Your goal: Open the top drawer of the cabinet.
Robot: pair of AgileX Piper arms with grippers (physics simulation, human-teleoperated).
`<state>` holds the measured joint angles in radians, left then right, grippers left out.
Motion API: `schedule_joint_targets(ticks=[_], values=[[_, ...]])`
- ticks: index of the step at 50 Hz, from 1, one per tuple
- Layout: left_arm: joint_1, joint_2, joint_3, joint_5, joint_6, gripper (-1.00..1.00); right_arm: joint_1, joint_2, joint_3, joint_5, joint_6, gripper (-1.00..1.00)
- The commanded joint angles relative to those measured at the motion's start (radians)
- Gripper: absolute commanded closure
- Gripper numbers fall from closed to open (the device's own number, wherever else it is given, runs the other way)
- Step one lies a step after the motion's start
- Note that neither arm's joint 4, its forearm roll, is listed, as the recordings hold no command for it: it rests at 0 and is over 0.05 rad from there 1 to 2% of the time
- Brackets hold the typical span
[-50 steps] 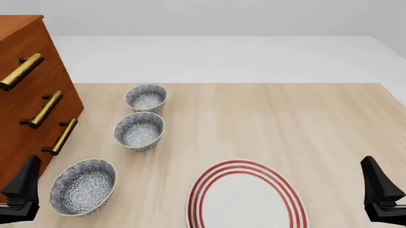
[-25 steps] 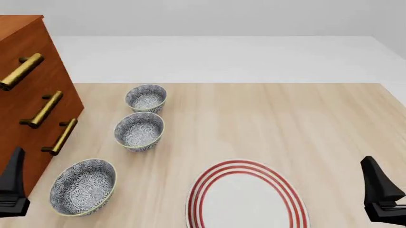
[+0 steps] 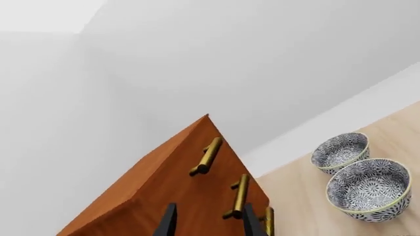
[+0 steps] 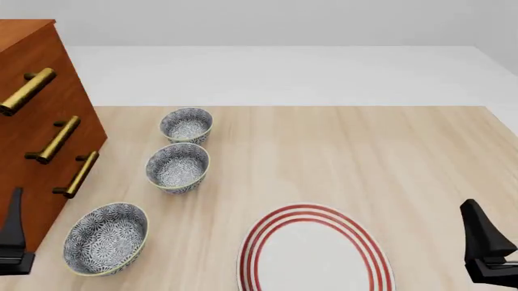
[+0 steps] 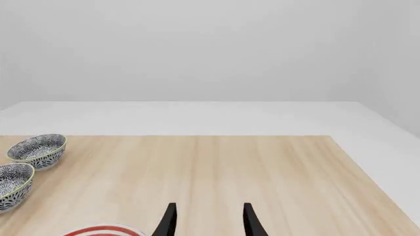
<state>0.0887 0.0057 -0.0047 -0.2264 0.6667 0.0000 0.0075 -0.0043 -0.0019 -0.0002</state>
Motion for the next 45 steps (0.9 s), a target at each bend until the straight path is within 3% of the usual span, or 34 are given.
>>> schedule_joint_targets(ticks=[1,18,19,22,41,45], values=[[0.02,0.046,0.004,-0.085,0.125,-1.0,0.0,0.0,0.0,0.0,0.0,-1.0],[0.022,0.342,0.005,-0.365,0.255,-1.0,0.0,0.0,0.0,0.0,0.0,-1.0],[0.025,0.37,0.005,-0.403,0.293,-1.0,0.0,0.0,0.0,0.0,0.0,-1.0],[0.028,0.385,0.005,-0.419,0.284,-1.0,0.0,0.0,0.0,0.0,0.0,-1.0],[0.068,0.927,0.005,-0.941,0.407,-1.0,0.0,0.0,0.0,0.0,0.0,-1.0],[0.069,0.972,0.005,-0.979,0.421,-1.0,0.0,0.0,0.0,0.0,0.0,-1.0]])
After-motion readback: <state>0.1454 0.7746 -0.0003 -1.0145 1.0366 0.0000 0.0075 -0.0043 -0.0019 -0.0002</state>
